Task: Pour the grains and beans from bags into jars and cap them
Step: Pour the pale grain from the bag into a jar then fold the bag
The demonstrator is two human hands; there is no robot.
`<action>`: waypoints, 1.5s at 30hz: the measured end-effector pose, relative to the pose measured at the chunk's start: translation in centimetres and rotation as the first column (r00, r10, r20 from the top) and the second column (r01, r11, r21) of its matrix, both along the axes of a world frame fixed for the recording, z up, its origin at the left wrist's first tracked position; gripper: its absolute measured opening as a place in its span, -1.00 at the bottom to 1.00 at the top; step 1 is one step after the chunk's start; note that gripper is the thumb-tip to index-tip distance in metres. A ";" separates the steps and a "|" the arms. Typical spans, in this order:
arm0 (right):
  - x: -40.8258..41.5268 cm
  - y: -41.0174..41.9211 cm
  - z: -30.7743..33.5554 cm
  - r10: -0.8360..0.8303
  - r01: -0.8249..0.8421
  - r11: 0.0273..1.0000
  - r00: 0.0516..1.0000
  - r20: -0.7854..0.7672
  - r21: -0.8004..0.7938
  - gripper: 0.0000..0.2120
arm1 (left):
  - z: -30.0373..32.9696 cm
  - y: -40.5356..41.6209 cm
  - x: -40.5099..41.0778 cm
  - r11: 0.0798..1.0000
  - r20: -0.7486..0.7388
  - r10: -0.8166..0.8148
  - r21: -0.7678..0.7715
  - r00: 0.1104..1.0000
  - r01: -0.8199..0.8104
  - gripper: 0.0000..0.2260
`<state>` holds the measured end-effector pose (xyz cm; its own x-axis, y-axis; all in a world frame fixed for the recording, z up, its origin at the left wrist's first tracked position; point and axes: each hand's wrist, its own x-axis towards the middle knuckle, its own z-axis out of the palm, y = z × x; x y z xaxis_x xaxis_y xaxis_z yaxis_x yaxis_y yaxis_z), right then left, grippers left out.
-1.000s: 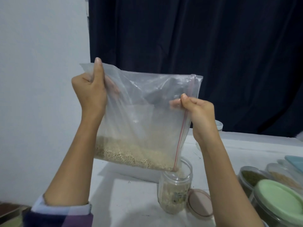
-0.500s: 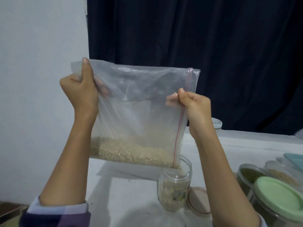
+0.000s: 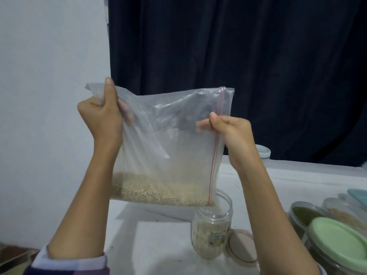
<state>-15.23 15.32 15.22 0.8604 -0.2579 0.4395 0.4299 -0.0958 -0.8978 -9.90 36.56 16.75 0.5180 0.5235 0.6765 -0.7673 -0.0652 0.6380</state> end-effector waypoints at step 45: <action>0.9 -0.9 -1.5 -0.004 -0.009 0.993 0.994 0.112 0.114 -0.72 | 1.0 -1.1 0.2 0.997 0.015 0.072 -0.022 0.997 -0.072 -0.41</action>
